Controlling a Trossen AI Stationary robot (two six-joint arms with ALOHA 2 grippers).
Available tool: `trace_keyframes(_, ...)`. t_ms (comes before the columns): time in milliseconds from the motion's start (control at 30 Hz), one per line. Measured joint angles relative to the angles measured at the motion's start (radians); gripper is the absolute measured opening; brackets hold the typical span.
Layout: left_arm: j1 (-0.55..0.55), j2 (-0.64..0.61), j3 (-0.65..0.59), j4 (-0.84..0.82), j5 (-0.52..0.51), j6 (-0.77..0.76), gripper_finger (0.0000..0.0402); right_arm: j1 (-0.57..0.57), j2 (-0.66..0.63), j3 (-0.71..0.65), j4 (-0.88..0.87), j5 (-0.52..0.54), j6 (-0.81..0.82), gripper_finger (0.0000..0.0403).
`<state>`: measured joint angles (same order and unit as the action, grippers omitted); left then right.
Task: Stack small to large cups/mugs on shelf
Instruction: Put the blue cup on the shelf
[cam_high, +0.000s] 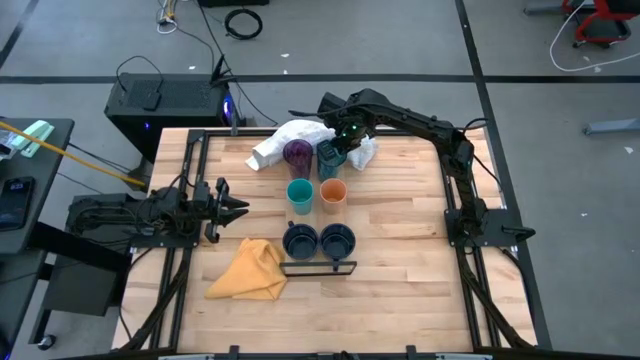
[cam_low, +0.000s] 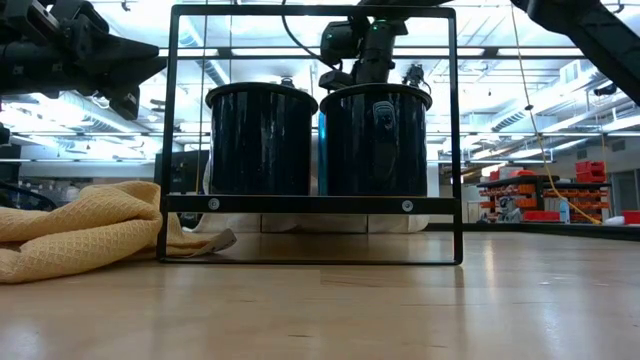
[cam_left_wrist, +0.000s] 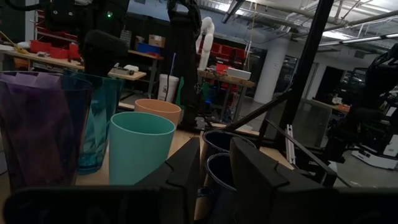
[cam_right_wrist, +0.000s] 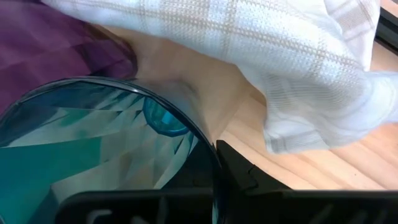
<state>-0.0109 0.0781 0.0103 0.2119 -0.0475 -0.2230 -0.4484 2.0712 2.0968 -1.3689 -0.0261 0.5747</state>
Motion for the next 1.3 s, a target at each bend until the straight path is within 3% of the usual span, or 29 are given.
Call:
trace_keyframes(167,0.000,0.000,0.000,0.000,0.000,0.001,0.0095,0.000,0.000,0.000,0.001,0.000,-0.020,0.0006)
trace_keyframes(367,0.000,0.000,0.000,-0.001,0.000,0.002,0.0096,0.000,0.004,-0.001,0.022,0.006,-0.026,0.0046)
trace_keyframes(700,0.000,0.000,0.000,-0.008,0.000,0.002,0.0092,0.011,0.005,-0.001,0.032,0.000,-0.062,0.0064)
trace_keyframes(1300,0.000,0.000,0.000,-0.008,0.000,0.001,0.0091,0.013,0.003,-0.001,0.051,-0.024,-0.063,0.0159)
